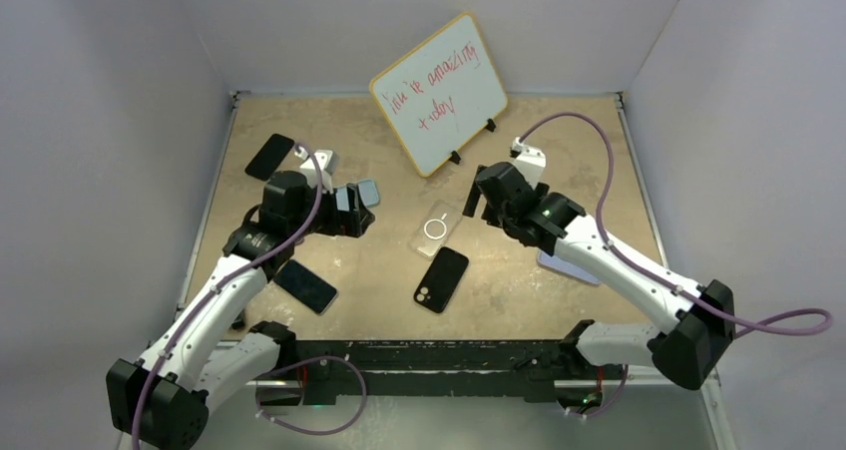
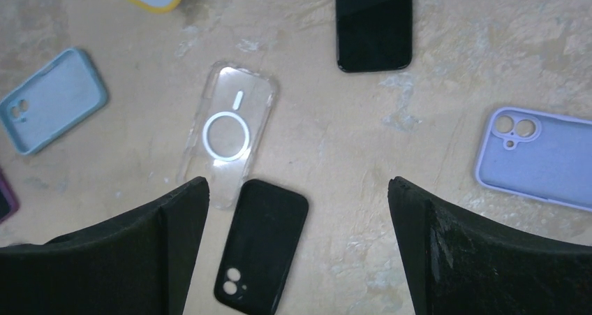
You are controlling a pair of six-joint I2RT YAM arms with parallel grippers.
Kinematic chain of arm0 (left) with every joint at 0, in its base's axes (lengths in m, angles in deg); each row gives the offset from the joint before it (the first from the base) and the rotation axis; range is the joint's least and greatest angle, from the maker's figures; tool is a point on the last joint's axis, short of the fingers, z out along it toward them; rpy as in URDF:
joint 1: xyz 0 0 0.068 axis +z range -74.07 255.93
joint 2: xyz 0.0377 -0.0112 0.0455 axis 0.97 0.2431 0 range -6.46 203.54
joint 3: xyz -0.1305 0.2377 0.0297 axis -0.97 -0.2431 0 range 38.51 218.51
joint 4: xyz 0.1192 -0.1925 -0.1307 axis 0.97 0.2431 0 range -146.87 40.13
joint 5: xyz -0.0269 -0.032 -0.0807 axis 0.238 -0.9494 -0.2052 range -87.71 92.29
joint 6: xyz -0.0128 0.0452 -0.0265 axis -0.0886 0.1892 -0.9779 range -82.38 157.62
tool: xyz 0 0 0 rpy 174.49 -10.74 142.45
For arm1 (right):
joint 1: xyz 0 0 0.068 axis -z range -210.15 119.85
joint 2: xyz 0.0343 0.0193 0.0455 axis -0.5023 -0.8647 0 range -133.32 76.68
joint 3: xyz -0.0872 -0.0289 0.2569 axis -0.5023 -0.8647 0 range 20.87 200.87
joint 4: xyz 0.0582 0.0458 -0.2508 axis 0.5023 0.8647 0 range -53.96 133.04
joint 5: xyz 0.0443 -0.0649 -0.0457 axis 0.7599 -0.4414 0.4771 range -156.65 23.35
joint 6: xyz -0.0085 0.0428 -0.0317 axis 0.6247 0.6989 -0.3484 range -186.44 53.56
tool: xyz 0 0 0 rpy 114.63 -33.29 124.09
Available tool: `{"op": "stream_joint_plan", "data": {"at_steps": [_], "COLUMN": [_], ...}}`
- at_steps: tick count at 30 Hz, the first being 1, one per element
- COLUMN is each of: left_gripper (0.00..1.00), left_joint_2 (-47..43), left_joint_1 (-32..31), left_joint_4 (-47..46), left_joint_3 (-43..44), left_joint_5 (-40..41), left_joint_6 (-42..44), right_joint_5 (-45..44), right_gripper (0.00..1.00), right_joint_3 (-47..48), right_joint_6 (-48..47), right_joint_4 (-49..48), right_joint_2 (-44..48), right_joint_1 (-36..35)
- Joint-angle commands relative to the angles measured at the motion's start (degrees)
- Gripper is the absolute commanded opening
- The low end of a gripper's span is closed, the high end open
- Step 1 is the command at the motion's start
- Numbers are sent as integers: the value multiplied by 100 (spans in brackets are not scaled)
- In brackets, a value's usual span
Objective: Put the phone into the phone case
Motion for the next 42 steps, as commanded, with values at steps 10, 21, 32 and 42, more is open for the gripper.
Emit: {"op": "stream_joint_plan", "data": {"at_steps": [10,21,32,42], "left_gripper": [98,96,94,92], "left_joint_2": [92,308,340,528], "left_joint_1": [10,10,2,2], "left_joint_4": [40,106,80,35], "left_joint_3": [-278,-314,-358,-317], "left_joint_5": [542,313,102,-25], "left_joint_6": [80,-38,-23,54], "right_joint_5": [587,1239,1653,1553], "right_gripper": [97,96,98,96], "right_joint_3": [-217,493,893,1027], "right_joint_6": [-1195,-2153,-2519,-2636], "right_joint_4": [-1508,-2041,-2215,-2147], "right_joint_2": [-1578,-3074,-3771,-4224], "right_joint_1": [1172,2154,2400,2475]}}
